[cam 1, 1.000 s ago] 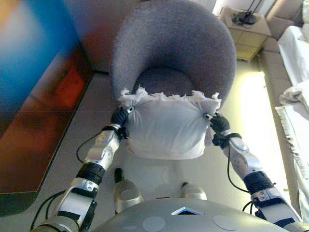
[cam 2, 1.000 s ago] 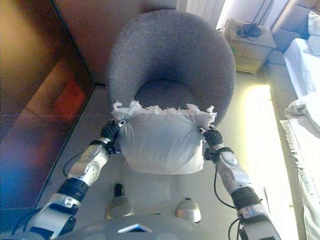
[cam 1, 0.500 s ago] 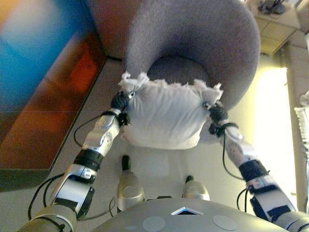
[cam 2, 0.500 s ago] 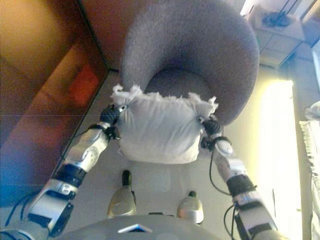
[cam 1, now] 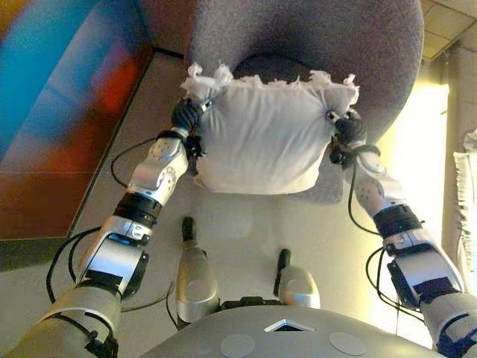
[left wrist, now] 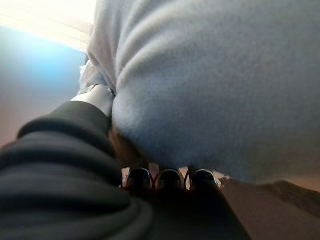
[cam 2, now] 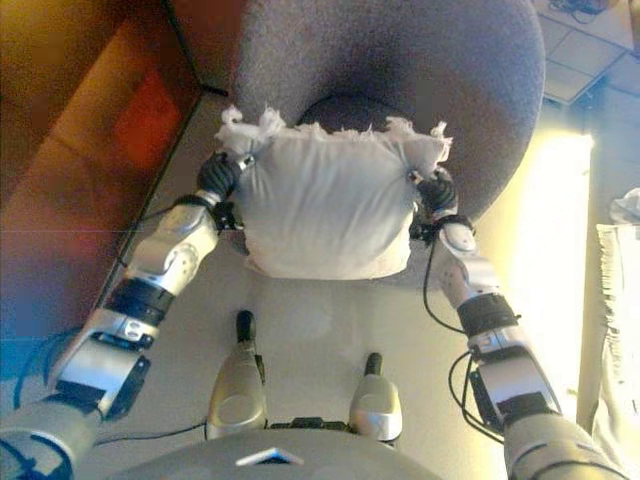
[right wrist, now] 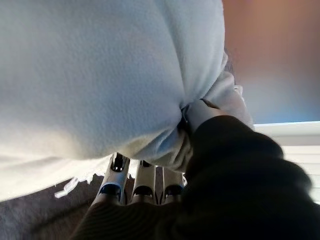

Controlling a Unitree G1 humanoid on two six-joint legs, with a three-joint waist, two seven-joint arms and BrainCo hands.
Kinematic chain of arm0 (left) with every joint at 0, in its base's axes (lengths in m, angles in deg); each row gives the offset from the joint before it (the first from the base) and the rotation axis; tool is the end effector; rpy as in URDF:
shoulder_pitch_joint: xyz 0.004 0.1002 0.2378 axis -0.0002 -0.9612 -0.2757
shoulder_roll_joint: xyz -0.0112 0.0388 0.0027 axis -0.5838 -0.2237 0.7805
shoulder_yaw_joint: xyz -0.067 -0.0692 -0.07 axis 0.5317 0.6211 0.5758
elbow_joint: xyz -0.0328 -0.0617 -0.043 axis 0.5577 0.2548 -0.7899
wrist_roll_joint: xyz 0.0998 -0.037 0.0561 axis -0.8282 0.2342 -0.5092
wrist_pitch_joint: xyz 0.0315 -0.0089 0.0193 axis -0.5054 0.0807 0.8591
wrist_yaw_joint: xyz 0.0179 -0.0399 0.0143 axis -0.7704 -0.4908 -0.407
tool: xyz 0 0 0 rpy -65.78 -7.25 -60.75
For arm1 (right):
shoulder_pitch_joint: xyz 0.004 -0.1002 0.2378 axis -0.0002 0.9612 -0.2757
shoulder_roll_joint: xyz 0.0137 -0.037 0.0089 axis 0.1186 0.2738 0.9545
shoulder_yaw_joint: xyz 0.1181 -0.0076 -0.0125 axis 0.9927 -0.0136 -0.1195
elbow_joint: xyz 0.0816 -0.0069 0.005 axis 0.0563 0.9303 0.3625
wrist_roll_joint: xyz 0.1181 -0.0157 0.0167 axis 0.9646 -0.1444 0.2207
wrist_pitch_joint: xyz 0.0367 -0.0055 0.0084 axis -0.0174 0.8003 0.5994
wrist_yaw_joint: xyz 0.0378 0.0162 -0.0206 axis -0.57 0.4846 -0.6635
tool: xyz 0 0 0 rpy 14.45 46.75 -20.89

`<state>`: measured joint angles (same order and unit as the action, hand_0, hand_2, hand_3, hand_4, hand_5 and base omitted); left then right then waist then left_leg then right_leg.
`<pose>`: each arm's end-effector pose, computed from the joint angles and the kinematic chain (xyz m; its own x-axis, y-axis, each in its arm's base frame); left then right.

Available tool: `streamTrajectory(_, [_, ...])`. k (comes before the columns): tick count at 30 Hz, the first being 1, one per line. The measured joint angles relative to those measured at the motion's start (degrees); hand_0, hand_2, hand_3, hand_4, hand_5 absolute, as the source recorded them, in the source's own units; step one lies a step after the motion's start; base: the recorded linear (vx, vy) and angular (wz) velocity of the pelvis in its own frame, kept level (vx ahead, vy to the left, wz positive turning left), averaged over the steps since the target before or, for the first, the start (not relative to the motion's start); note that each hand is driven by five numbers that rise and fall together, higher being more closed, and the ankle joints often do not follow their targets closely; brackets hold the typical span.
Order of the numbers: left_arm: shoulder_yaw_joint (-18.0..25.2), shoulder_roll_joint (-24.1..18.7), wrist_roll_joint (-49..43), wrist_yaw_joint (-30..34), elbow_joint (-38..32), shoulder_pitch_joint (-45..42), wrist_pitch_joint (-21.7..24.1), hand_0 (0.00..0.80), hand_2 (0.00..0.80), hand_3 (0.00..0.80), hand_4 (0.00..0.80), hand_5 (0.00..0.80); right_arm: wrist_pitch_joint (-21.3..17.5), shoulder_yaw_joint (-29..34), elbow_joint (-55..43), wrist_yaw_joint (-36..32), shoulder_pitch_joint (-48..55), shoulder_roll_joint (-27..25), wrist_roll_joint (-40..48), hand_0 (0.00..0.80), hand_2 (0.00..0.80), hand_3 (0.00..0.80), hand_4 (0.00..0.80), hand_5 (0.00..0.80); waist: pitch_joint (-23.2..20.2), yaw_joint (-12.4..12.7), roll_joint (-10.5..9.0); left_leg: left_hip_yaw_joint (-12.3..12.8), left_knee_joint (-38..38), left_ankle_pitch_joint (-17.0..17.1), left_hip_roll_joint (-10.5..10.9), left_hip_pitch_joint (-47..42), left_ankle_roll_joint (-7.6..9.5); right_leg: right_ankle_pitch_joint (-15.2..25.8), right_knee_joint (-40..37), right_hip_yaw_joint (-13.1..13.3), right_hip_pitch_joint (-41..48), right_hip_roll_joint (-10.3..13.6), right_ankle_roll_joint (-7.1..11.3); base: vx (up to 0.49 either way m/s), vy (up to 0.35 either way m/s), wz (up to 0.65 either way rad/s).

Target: Pick up the cushion and take it to the sofa

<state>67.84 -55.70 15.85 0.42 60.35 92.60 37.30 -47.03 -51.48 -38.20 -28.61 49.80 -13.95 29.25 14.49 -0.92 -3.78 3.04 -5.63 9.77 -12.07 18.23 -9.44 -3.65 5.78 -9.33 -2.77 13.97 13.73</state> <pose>0.3433 0.1479 0.1102 0.9910 -0.1129 -0.0717 0.1105 0.9932 -0.0362 0.3345 -0.2157 0.0887 0.9892 -0.0975 -0.1091 0.1156 0.9777 0.1750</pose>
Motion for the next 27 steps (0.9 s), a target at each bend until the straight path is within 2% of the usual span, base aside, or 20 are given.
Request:
streamTrajectory(5, [-0.5,0.1,0.0,-2.8,0.7,6.2,0.4,0.800,0.800,0.800,0.800,0.800,-0.1,-0.1,3.7,0.0,-8.5,-1.8,0.8,0.800,0.800,0.800,0.800,0.800,0.2,0.0,0.02,-0.5,-3.5,-0.2,0.0,5.1,0.18,-0.2,3.5,1.0,-5.7,0.2,-0.01,-0.163,-0.019,-0.09])
streamTrajectory(7, [-0.5,0.0,0.0,-4.2,2.6,10.8,1.2,0.800,0.800,0.800,0.800,0.800,0.0,-0.2,6.1,0.1,-14.0,-2.5,1.1,0.800,0.800,0.800,0.800,0.800,2.3,0.1,0.53,-1.2,-9.9,-2.9,-0.3,10.0,0.68,-2.9,11.0,1.0,-11.0,0.9,-0.04,-0.135,0.076,-0.04])
streamTrajectory(9, [-0.7,-0.1,0.0,-5.2,4.4,13.6,1.5,0.800,0.800,0.800,0.800,0.800,0.0,-0.1,6.3,0.1,-16.0,-2.6,2.0,0.800,0.800,0.800,0.800,0.800,4.1,0.0,-0.07,-1.4,-14.8,-5.0,0.3,12.7,1.28,-5.2,17.0,1.4,-14.3,2.4,0.15,-0.056,0.087,0.03])
streamTrajectory(12, [-1.1,-0.5,0.0,-5.4,5.0,13.7,1.9,0.800,0.800,0.800,0.800,0.800,-0.2,-0.1,6.3,0.3,-16.2,-2.5,2.6,0.800,0.800,0.800,0.800,0.800,4.5,0.0,-0.13,-1.5,-22.9,-9.2,1.2,16.2,1.94,-8.9,25.6,2.8,-18.4,4.7,0.61,-0.021,0.072,-0.03])
streamTrajectory(14, [-1.3,-0.4,0.0,-5.3,5.3,13.7,2.2,0.800,0.800,0.800,0.800,0.800,-0.4,0.0,6.3,0.5,-16.4,-2.3,2.6,0.800,0.800,0.800,0.800,0.800,4.6,0.0,-0.20,-1.8,-26.6,-10.9,1.6,17.8,2.10,-10.9,30.2,3.6,-20.5,5.9,0.67,-0.015,0.043,0.04])
streamTrajectory(20, [-1.3,0.2,1.9,-5.2,6.1,14.2,4.1,0.800,0.800,0.800,0.800,0.800,-0.4,0.1,8.6,0.5,-19.0,-2.2,1.8,0.800,0.800,0.800,0.800,0.800,4.6,-0.7,-0.23,-2.4,-29.4,-11.1,1.7,21.6,2.20,-13.4,37.3,4.8,-26.0,7.1,0.23,-0.013,0.017,0.04])
streamTrajectory(27, [-1.5,3.6,9.3,-5.3,10.6,17.6,5.3,0.800,0.800,0.800,0.800,0.800,-0.3,-0.3,14.3,1.0,-22.0,-2.9,0.8,0.800,0.800,0.800,0.800,0.800,4.7,-1.3,-0.18,-2.3,-29.2,-10.2,1.7,22.5,2.35,-13.4,38.5,5.2,-27.5,7.2,0.37,0.017,0.000,0.01])
